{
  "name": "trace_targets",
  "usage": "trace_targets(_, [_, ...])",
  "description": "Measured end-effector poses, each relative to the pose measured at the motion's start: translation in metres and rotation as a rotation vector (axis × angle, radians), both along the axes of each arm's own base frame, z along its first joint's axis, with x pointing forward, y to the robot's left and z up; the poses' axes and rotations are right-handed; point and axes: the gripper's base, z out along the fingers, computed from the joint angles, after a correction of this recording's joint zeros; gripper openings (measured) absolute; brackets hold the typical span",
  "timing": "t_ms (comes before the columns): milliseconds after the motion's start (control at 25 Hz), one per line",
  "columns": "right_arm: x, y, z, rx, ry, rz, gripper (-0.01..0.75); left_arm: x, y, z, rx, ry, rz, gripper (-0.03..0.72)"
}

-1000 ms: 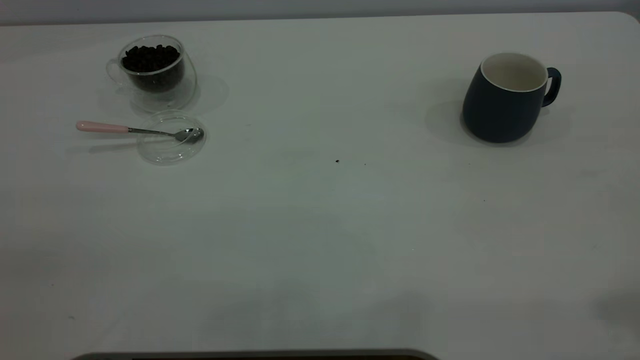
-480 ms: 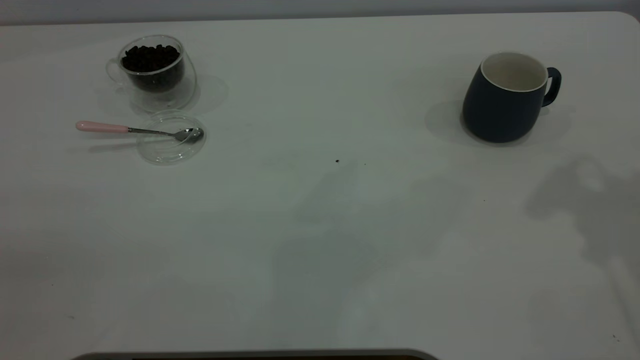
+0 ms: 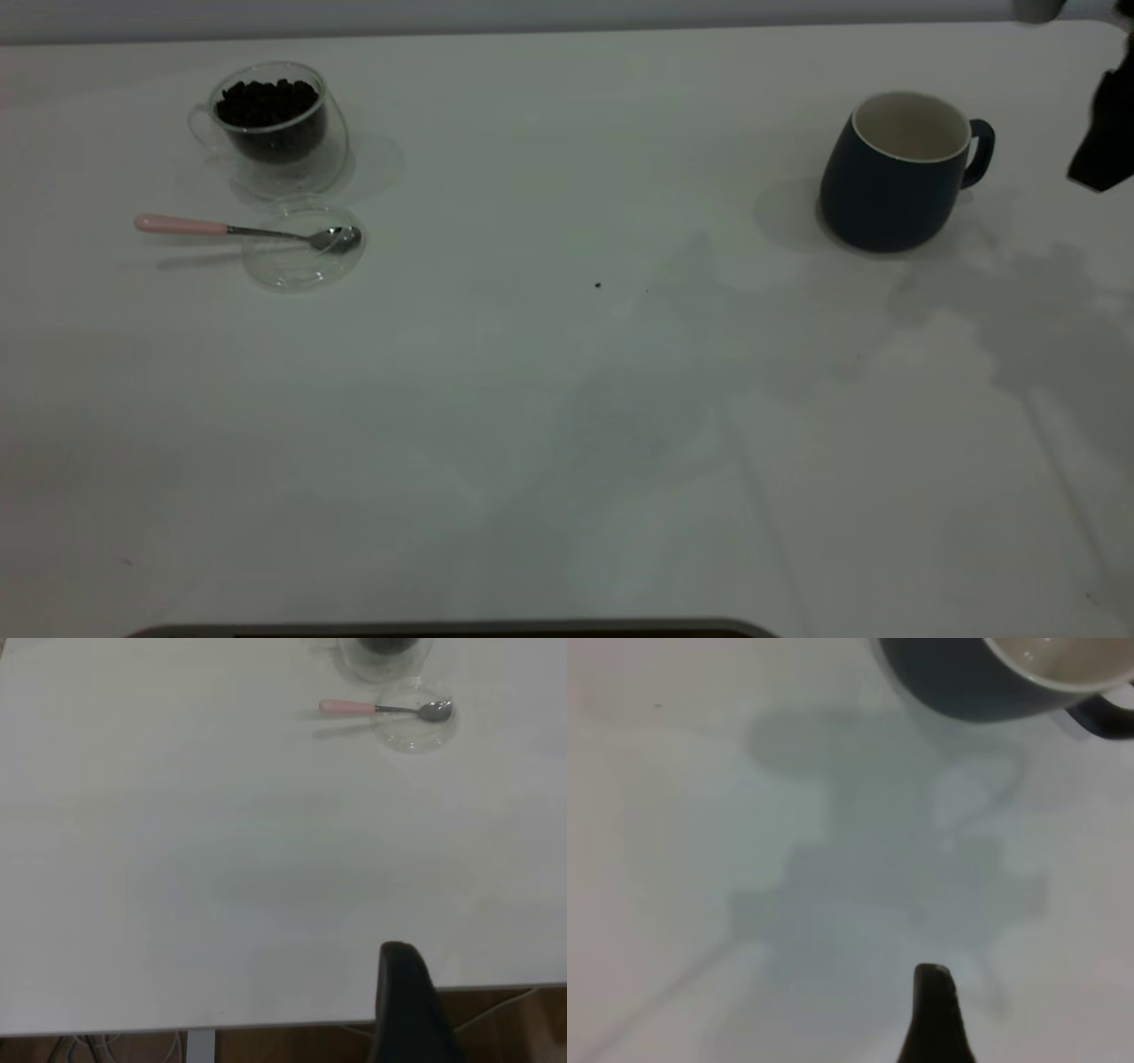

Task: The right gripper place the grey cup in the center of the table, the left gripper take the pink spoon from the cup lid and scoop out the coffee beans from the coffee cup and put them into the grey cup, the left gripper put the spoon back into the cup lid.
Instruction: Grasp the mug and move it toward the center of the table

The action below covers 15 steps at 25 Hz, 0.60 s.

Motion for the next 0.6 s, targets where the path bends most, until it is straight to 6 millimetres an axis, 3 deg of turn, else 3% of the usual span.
trace_targets(240, [0.026,-0.002,-0.027,-0.052,0.025,0.057,0.591,0.000,0.000,0.000,-0.001,0.000,0.001,0.484])
trace_targets(600, [0.059,-0.002,-0.047,-0.091,-0.019,0.119,0.591,0.000,0.000,0.000,-0.001,0.000,0.001,0.484])
